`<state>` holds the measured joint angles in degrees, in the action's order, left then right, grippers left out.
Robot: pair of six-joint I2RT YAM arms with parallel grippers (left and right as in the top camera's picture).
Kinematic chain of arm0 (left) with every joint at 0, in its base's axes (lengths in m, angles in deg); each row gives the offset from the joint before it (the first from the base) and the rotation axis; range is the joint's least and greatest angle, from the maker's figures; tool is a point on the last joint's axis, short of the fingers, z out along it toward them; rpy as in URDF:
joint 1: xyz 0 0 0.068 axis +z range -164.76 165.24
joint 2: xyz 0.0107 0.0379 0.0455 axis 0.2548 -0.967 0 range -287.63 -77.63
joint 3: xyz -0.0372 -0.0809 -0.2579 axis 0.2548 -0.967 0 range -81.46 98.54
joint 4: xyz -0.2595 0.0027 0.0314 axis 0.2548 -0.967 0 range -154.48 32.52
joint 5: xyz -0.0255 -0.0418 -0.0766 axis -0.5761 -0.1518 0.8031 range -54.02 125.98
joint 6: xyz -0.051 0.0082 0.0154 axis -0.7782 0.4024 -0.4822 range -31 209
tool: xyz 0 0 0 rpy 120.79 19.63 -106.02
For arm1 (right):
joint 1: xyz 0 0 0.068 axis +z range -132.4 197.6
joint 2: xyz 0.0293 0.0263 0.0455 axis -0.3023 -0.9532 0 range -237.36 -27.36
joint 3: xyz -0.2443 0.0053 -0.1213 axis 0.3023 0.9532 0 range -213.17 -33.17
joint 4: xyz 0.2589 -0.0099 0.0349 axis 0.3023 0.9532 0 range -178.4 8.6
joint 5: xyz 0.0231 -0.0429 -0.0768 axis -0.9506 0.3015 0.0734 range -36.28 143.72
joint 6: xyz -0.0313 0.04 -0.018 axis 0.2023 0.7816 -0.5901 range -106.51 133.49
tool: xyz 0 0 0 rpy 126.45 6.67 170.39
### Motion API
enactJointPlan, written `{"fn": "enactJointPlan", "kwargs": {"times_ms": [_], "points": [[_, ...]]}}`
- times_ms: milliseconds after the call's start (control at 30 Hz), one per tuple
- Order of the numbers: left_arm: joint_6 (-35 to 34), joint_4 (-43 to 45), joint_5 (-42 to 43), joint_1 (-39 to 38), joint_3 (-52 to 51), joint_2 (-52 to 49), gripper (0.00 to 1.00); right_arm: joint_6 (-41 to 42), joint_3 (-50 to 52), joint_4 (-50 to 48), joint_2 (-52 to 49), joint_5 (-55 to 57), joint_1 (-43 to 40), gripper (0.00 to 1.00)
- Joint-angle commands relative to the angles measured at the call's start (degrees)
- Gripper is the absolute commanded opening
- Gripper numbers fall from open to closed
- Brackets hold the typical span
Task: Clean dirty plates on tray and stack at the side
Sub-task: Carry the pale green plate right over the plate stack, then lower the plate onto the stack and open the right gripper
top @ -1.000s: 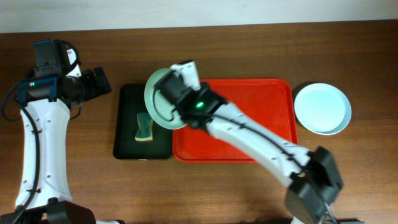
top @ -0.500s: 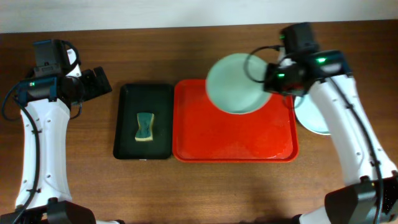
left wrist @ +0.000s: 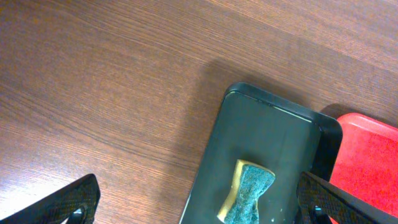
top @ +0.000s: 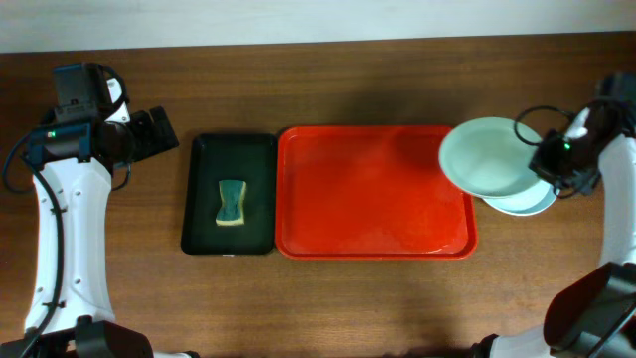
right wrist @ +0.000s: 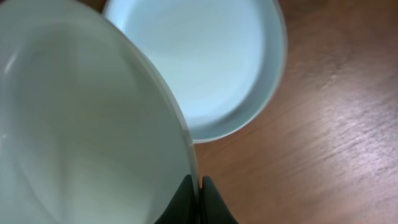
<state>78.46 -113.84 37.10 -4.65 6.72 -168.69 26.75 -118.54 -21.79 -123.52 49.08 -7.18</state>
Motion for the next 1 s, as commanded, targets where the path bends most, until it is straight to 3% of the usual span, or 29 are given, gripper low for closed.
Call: {"fn": "enactJointPlan", "kwargs": {"times_ms": [0, 167, 433, 967], "points": [[-0.74, 0.09, 0.15, 0.17, 0.26, 0.44, 0.99, 3.17, 4.35, -3.3, -0.11, -0.74, -5.07, 0.04], [-0.74, 0.09, 0.15, 0.17, 0.26, 0.44, 0.99, 8.28, 11.39, -10.25, -0.11, -0.76, -10.54, 0.04], [-0.74, 0.09, 0.15, 0.17, 0.26, 0.44, 0.99, 11.52, 18.05, -19.58, -0.11, -0.92, -11.3, 0.04], [-0.74, 0.09, 0.17, 0.17, 0.26, 0.44, 0.99, 11.5, 18.1, -21.44, -0.87, 0.31, -11.23, 0.04]]}}
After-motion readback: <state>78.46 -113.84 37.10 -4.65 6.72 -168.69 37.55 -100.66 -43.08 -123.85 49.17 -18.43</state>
